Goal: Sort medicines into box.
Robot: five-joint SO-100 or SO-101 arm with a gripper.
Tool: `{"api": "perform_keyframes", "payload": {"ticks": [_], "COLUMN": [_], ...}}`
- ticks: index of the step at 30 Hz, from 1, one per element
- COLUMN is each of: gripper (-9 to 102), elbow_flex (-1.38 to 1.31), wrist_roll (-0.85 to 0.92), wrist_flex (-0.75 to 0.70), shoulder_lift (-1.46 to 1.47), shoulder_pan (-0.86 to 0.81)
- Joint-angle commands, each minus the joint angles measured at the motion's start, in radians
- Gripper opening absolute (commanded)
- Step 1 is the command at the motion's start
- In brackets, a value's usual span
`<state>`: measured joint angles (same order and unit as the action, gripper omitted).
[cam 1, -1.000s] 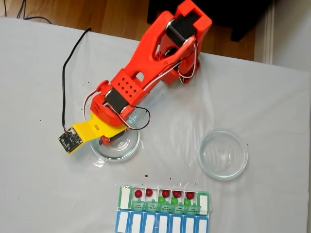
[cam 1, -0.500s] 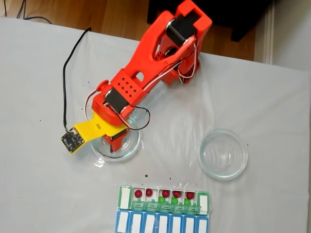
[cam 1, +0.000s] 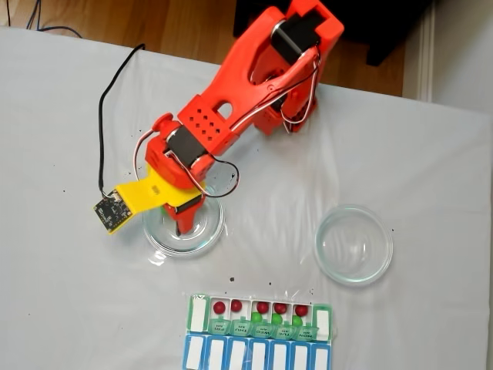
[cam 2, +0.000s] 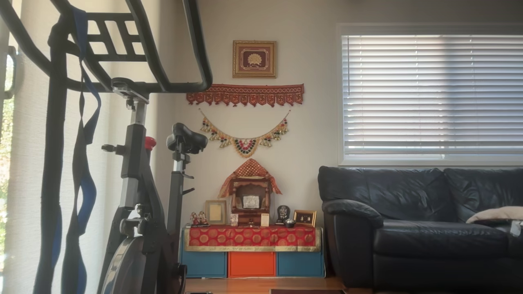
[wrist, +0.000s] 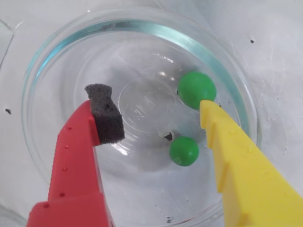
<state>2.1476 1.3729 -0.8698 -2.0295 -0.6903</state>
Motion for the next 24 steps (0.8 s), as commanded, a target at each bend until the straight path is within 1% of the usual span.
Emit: {"api": "perform_keyframes", "payload": {"ticks": [1,10,15,24], "gripper": [29,30,31,33], "elbow_flex": [-0.078,-0.091,-0.120,-0.242], "wrist_roll": [0.003,-0.011,-0.032,-0.063], "wrist_flex": [-0.002,0.014,-0.009,-0.161], "shoulder_lift": [-0.052,0.009,0.048,0.104], "shoulder_pan": [-0.026,-0.025,-0.023,-0.046]}}
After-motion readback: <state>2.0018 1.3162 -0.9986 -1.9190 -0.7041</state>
